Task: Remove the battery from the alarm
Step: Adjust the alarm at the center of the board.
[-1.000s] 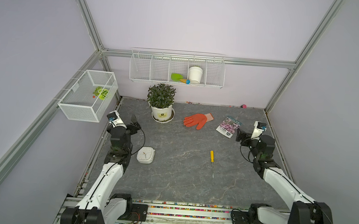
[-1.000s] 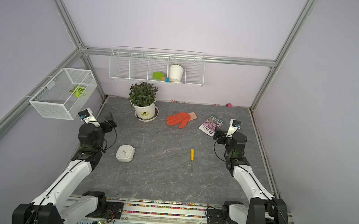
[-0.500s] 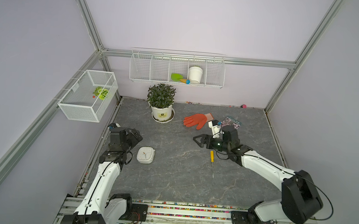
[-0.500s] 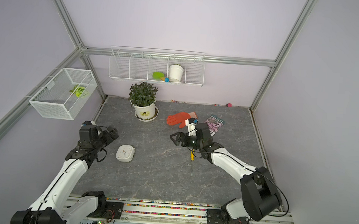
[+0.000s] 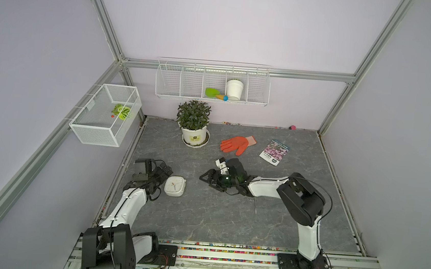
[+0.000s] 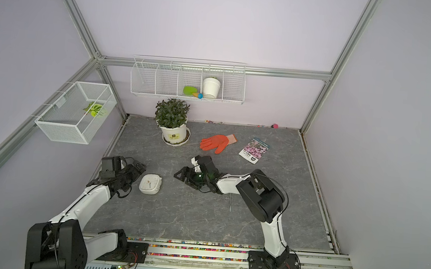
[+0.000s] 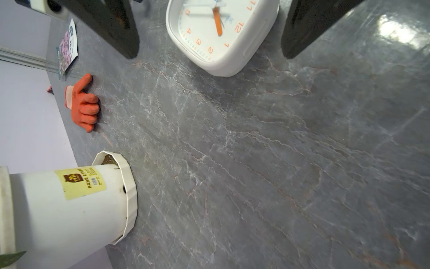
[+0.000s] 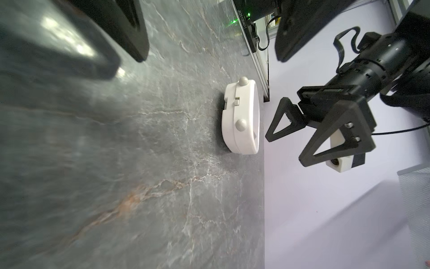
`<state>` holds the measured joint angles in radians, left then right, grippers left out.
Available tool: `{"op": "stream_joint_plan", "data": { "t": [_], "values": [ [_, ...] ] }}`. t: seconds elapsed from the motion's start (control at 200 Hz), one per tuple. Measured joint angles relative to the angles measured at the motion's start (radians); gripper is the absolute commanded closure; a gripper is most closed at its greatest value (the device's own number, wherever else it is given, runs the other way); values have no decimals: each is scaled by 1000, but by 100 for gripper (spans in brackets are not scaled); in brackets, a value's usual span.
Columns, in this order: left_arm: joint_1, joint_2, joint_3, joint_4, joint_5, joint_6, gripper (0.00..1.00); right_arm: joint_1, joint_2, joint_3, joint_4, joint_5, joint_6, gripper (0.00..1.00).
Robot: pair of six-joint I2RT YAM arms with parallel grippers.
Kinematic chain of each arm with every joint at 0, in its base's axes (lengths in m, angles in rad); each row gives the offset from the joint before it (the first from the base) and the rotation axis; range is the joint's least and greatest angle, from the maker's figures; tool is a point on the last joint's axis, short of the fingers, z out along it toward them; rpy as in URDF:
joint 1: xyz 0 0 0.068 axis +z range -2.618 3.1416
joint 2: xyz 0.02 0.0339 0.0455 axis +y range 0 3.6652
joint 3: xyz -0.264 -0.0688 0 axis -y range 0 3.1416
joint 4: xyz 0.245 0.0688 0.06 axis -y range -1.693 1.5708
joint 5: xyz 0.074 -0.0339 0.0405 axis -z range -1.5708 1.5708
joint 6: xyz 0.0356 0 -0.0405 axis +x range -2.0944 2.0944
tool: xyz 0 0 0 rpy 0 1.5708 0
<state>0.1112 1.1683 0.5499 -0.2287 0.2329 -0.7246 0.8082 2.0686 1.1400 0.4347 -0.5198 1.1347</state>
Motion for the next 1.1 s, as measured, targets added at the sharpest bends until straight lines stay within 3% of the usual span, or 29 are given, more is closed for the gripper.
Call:
{"op": "stream_joint_plan", "data": {
  "t": [0.54,1.1],
  "values": [
    [0,35,-93,79,111,-28,0,122,215,306,-67,52,145,19],
    [0,70,-110,143,137,-46,1,132,323,435,-45,51,216,33]
  ]
}}
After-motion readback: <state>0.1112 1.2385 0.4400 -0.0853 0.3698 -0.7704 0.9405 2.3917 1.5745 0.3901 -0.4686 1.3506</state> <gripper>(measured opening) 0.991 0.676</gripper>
